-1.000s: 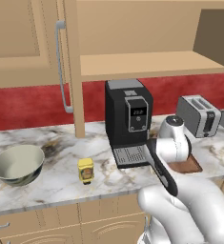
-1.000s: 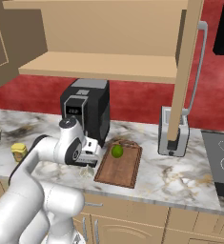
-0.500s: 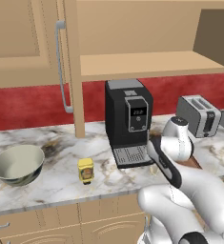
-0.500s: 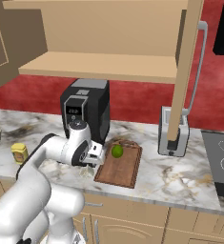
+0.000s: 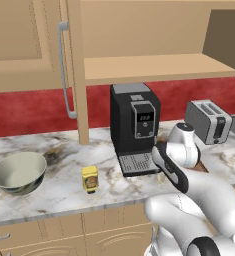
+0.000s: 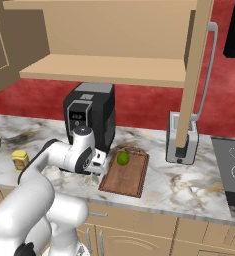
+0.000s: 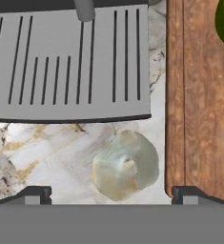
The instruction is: Open the cabinet. Place the bowl and condiment on the counter. Then place the lime and garlic on the cutting board.
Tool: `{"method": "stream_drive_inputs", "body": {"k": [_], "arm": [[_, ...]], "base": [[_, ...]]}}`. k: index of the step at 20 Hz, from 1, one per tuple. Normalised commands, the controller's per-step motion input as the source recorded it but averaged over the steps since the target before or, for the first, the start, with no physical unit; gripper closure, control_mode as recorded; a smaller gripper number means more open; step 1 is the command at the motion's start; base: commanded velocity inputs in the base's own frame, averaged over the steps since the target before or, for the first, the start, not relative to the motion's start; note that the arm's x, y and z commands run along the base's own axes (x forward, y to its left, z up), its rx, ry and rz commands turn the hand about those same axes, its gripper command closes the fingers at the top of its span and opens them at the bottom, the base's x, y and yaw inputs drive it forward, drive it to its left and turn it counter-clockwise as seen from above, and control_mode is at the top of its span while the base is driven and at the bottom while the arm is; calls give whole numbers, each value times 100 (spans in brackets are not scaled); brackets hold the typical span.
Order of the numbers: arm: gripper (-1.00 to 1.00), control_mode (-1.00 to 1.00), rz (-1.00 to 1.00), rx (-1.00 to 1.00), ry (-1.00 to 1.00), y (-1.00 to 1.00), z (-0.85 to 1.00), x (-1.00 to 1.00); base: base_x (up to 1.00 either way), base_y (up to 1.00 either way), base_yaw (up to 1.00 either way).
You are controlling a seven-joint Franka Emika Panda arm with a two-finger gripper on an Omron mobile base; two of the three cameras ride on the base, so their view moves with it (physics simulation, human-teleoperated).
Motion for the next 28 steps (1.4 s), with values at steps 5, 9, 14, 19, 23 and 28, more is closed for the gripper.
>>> {"method": "stream_drive_inputs", "body": {"k": [5,9,14,19,23,28], "arm": [[-100,-100,0,1,0,4,-31,-22],[-100,-100,0,0,0,1,-47,-6],[-100,-100,0,0,0,0,-56,0],[-100,-100,0,0,0,0,-57,-1],[-100,-100,0,0,0,5,-53,-6],[100,-100,0,0,0,13,-47,-11]], "base": [[0,0,0],[0,0,0],[0,0,0],[0,0,0],[0,0,0],[0,0,0]]}}
